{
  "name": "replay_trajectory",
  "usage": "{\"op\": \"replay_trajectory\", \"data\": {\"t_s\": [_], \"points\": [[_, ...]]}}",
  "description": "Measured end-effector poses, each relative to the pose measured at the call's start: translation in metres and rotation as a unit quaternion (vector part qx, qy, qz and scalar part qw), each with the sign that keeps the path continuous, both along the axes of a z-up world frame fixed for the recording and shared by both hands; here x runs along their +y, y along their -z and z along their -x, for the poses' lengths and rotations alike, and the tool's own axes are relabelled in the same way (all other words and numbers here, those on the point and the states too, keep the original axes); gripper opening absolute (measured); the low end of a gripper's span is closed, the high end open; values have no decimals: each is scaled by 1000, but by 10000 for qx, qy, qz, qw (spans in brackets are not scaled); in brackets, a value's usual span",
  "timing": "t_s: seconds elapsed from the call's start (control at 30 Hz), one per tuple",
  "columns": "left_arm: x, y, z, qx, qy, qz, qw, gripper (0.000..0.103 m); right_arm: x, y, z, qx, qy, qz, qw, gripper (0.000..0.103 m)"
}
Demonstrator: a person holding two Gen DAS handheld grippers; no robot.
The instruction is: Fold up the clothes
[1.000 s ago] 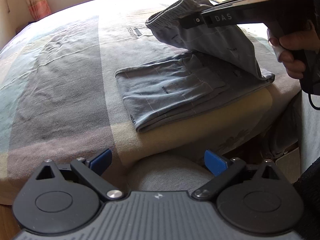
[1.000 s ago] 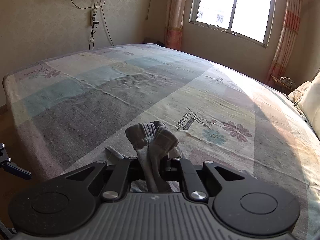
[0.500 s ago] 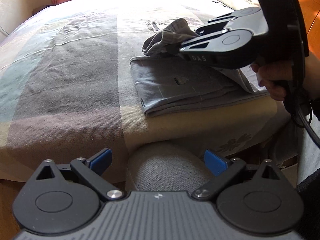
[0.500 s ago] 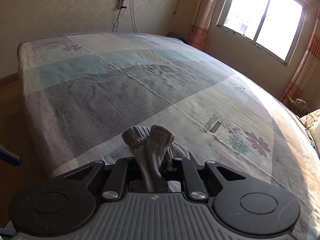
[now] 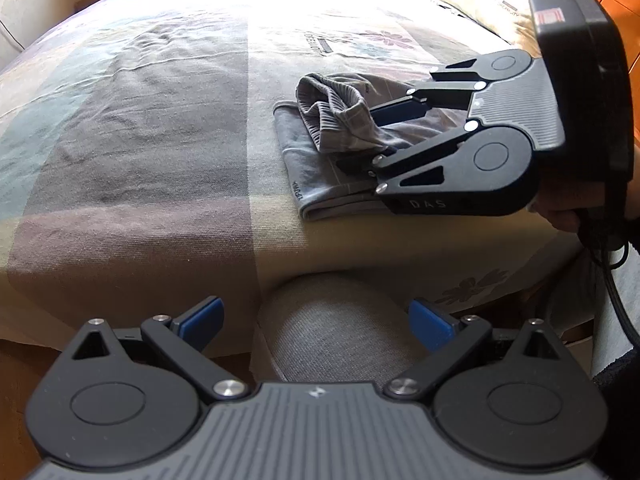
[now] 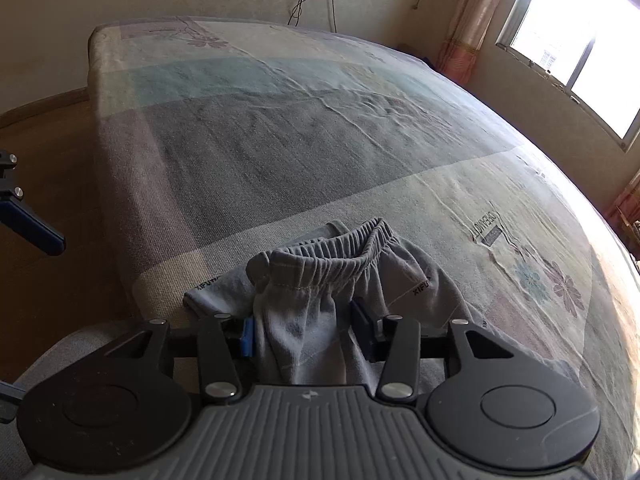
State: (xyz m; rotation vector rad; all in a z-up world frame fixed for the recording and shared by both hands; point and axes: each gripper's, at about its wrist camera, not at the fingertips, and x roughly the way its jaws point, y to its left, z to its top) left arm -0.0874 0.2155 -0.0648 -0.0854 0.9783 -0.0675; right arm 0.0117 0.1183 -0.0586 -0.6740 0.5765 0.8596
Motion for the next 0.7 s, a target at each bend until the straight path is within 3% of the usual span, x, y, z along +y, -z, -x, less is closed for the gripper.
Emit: {"op": "replay_trajectory", "data": {"t_s": [0.03, 0.07, 0.1, 0.23, 0.3, 0.47, 0.6, 0.7], "points": [[0, 1, 0, 4, 0, 18, 10000, 99, 0, 0, 3, -91, -64, 15, 9999, 50], [0, 1, 0, 9, -8, 22, 10000, 99, 0, 0, 6, -182, -128, 31, 9997, 43], [1, 2, 0, 14, -17, 24, 10000, 99, 0, -1, 9, -251, -162, 35, 9995, 25], [3, 2, 0, 20, -52, 64, 10000, 99, 2, -15, 9, -348, -102, -254, 9990, 22], [5, 2, 0, 40, -61, 48, 10000, 99, 4, -18, 4, -192, -96, -347, 9992, 27], [10, 3, 1, 94, -82, 3, 9999, 99, 4, 3, -2, 578, -292, -24, 9979, 41], [15, -3, -1, 42, -71, -82, 9999, 99, -22, -16, -13, 1315, -260, -576, 9893, 51], [19, -13, -6, -74, -41, -186, 9998, 99, -57, -35, -24, 1534, 21, -1040, 9827, 55]]}}
